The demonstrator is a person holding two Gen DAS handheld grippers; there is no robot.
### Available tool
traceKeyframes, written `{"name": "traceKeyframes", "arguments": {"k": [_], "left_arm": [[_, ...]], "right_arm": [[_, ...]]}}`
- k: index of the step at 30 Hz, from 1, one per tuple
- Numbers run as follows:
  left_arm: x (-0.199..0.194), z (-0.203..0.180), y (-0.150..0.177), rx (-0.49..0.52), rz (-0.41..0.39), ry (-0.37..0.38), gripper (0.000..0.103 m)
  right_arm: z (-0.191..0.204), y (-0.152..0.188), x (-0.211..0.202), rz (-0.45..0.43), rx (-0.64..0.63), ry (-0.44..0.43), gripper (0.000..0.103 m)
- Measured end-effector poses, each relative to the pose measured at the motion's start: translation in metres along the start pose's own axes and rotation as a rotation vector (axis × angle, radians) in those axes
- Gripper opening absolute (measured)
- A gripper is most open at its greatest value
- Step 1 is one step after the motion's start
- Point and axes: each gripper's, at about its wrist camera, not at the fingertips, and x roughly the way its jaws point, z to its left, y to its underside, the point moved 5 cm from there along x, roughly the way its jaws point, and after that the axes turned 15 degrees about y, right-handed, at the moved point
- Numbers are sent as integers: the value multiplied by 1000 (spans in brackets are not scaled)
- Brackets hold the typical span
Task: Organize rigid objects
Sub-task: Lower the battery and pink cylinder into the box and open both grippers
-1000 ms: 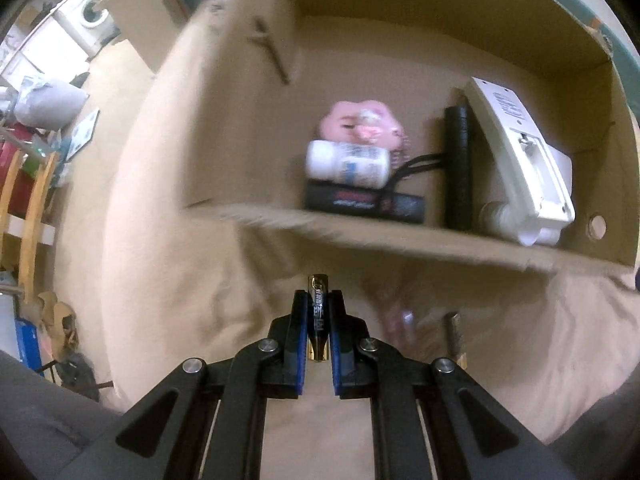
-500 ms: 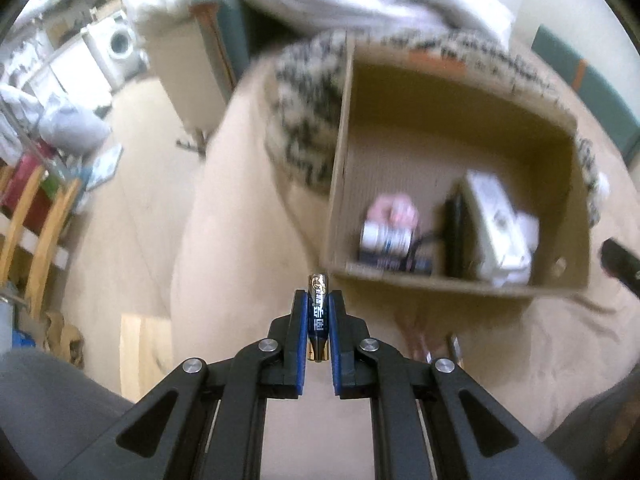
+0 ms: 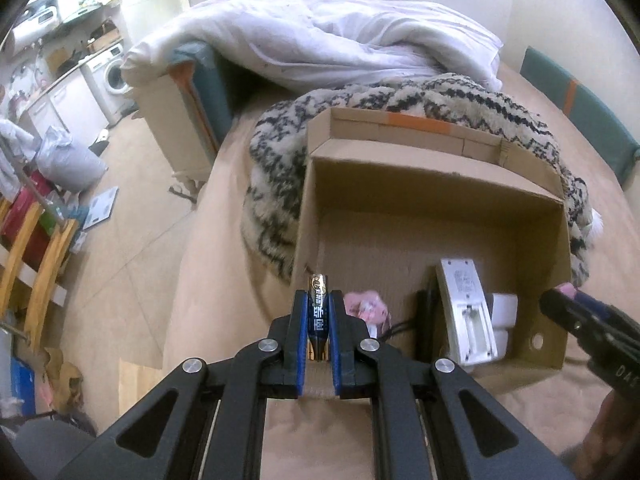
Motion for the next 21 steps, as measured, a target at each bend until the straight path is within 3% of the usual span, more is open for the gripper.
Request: {"name": "traceKeyframes", "arguments": {"k": [21], "left_arm": [[89,-30,0,107,130,-16,9]], "right_arm": [[5,10,34,112,-5,15,65]]}}
